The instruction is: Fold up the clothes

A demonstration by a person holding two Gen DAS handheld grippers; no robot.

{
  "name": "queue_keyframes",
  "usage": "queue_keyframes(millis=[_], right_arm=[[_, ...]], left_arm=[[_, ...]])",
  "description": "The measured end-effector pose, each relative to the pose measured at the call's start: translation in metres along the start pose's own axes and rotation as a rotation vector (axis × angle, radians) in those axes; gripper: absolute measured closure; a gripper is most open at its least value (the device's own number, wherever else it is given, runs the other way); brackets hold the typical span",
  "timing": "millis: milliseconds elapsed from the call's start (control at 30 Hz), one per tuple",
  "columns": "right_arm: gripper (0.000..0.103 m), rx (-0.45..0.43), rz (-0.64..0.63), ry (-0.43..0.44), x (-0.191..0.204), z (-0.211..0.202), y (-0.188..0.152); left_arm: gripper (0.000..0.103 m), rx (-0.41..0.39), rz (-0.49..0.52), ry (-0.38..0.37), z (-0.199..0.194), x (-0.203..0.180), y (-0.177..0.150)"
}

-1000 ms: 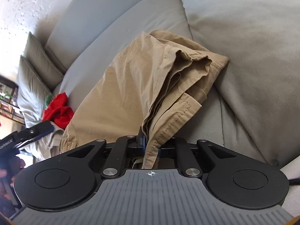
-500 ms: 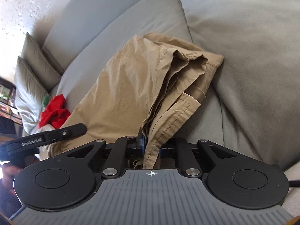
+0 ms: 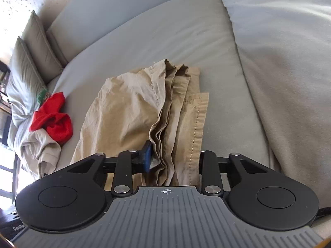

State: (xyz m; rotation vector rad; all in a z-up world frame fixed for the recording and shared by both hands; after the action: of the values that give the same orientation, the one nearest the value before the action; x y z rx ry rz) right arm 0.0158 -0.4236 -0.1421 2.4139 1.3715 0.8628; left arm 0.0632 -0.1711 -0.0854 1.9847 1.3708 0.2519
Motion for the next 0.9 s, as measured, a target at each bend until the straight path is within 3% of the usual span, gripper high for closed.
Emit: queue_keyframes(millis=[33,100,167,200,267,300,467,567,700,767,833,900], right_arm=[[0.055,-0.008,-0.021,-0.02,-0.002,-0.004,-0.003],[0.055,-0.023,-0.048,-0.031,-0.006,-0.006,-0.008],[0.055,-0.032,-0.056,-0.052,-0.001,-0.003,-0.01],[0.056,-0.034,-0.077,-0.072,0.003,-0.002,-0.01],[0.057,-0.038,-0.131,-0.111,0.011,-0.002,-0.011],[0.057,-0.04,-0.153,-0.124,0.013,-0.002,-0.011],[0.055,-0.055,-0.162,-0.158,0.009,-0.024,-0.014],[0.055,-0.131,-0.16,-0.191,0.009,-0.051,-0.01],[0.055,-0.244,-0.177,-0.105,0.016,-0.069,0.002],[0.064,-0.24,-0.225,-0.068,0.028,-0.06,0.008],[0.082,-0.223,-0.269,-0.041,0.043,-0.041,0.013],[0.087,-0.201,-0.305,-0.007,0.059,-0.018,0.017]], left_arm=[[0.07,-0.083,0.037,0.015,-0.013,-0.003,0.006],[0.071,-0.15,0.11,-0.063,-0.023,-0.018,0.016],[0.071,-0.091,0.176,-0.14,-0.007,-0.035,0.014],[0.075,-0.052,0.202,-0.15,0.006,-0.041,0.01],[0.092,0.039,0.241,-0.144,0.035,-0.048,-0.003],[0.093,0.05,0.254,-0.146,0.041,-0.049,-0.011],[0.099,0.02,0.305,-0.155,0.039,-0.053,-0.027],[0.099,0.029,0.287,-0.174,0.04,-0.049,-0.027],[0.1,0.043,0.267,-0.188,0.044,-0.047,-0.028],[0.1,0.048,0.265,-0.19,0.045,-0.049,-0.028],[0.1,0.053,0.263,-0.192,0.045,-0.049,-0.029],[0.1,0.057,0.262,-0.193,0.045,-0.048,-0.029]])
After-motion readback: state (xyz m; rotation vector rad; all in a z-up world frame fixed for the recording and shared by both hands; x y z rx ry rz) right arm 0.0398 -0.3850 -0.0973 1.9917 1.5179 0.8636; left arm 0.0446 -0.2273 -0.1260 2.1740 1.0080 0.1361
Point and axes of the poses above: each gripper's, at about its wrist camera, not at the fingertips, and z roughly the way its jaws point, x to its left, y to its top, the point moved 4 cm from there along z, roughly the way its jaws point, and after that the axes turned 7 degrees about -z, right-handed, at the moved point
